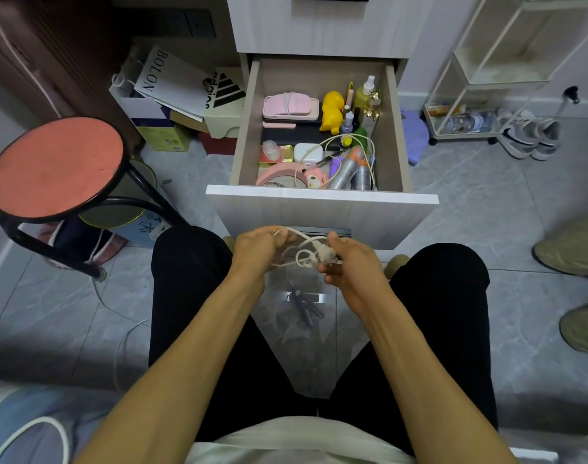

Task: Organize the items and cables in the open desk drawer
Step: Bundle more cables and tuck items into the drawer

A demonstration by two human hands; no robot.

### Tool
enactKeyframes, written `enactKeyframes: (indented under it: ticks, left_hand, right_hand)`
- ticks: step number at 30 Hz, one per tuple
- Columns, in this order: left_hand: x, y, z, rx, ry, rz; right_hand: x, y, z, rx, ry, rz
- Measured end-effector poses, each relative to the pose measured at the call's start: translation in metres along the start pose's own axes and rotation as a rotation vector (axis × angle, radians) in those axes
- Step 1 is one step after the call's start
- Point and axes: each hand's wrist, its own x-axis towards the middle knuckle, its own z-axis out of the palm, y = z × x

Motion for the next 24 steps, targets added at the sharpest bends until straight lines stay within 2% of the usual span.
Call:
enactKeyframes:
  ticks: [3,6,8,10,13,15,19,24]
  left_hand:
    - [-0.002,-0.001,-0.003,0.040,0.010,0.045]
    - [0.002,-0.001,-0.001,-0.080,0.000,-0.067]
    - [0.004,-0.003,0.001,-0.167,-0.023,-0.156]
    - [0.004,-0.004,0.002,-0.212,-0.010,-0.196]
    - [0.005,-0.003,0.000,-0.234,0.084,-0.202]
    - [0.005,-0.001,0.001,-0.202,0.103,-0.185]
    - [0.004,0.003,-0.002,-0.230,0.122,-0.144]
    - [-0.001,0.002,-0.009,-0.073,-0.007,-0.092]
  right_hand:
    - [0.003,0.001,-0.006,-0.115,-0.007,-0.042]
    - [0.004,-0.002,-0.009,0.118,-0.114,0.086]
    - [0.006,0.001,-0.013,0.188,-0.142,0.081]
    - [0.006,0.005,-0.013,0.062,-0.122,-0.012]
    - [0.004,0.007,-0.008,-0.329,0.010,-0.253]
    - [0.005,0.008,-0.007,-0.416,0.085,-0.330]
    - [0.015,0.009,-0.015,-0.245,0.179,-0.233]
    - [0.012,0.006,-0.020,0.170,-0.006,-0.064]
